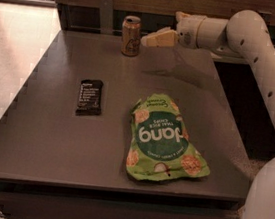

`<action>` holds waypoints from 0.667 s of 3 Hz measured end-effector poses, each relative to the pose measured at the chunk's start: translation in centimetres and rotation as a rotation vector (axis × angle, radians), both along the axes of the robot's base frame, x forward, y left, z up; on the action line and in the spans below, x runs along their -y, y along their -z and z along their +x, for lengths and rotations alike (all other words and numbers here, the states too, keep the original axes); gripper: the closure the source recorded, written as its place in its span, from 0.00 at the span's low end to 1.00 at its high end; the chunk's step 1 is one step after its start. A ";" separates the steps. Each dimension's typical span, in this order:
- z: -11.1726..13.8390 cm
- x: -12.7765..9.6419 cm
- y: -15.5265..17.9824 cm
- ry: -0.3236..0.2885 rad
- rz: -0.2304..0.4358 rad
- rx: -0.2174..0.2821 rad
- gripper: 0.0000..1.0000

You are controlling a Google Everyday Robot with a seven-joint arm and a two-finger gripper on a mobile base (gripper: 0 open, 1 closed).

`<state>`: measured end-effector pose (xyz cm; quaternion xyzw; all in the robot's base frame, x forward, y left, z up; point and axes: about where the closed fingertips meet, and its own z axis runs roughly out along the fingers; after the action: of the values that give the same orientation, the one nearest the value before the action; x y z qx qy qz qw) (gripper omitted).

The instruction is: Pick orange can

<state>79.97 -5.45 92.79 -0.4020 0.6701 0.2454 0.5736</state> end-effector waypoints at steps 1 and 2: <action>2.4 -4.3 2.1 -0.065 0.031 -0.030 0.00; 3.3 -6.7 3.4 -0.101 0.050 -0.052 0.00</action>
Offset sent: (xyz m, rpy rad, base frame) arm 0.0480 0.0882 -0.0480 0.0739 0.0765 0.1383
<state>83.26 1.23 89.36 -0.4145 0.6572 0.3011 0.5528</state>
